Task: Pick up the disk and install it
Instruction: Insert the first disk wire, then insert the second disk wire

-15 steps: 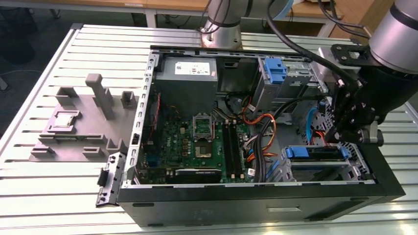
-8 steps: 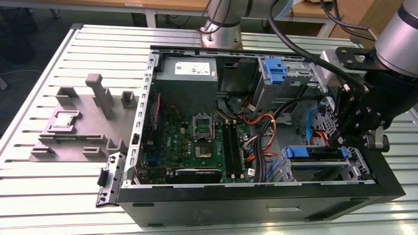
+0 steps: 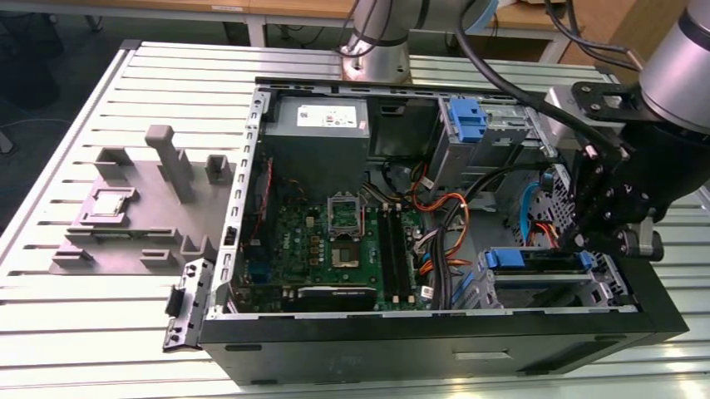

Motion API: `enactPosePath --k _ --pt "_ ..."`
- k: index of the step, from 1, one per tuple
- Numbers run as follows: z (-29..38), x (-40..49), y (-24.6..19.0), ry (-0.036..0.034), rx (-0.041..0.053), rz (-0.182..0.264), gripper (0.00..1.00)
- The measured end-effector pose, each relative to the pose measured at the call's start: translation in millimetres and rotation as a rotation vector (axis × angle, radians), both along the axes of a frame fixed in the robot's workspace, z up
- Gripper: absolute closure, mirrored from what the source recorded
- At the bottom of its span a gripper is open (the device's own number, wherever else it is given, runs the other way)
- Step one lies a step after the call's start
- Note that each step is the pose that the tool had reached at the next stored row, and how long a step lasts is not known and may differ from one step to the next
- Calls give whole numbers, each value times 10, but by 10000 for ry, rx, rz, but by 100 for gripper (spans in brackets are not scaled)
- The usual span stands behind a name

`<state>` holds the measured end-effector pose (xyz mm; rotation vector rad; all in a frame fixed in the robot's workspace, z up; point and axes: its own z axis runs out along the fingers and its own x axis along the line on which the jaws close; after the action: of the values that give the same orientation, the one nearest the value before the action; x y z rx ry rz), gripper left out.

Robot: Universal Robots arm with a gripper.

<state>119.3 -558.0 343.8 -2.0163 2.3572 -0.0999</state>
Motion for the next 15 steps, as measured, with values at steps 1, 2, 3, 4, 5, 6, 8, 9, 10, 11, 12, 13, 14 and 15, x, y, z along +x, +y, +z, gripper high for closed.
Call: enactPosePath --k 1,2,3,4,5,6,8,9,10,11,12,13,14,15 --pt "0 0 -3 0 0 0 90" --pt "0 0 -6 0 1 0 90" --pt "0 0 -8 0 0 0 90" --pt "0 0 -11 0 -1 0 90" --pt "0 0 -14 0 0 0 90" --pt "0 0 -16 0 0 0 90" --pt "0 0 -22 0 1 0 90" --pt "0 0 -24 0 1 0 90" --pt "0 0 -27 0 -1 0 90" --pt "0 0 -30 0 0 0 90" --pt "0 0 -32 0 0 0 90" --pt "0 0 -35 0 0 0 90" --pt "0 0 -37 0 0 0 90" --pt "0 0 -38 0 1 0 90"
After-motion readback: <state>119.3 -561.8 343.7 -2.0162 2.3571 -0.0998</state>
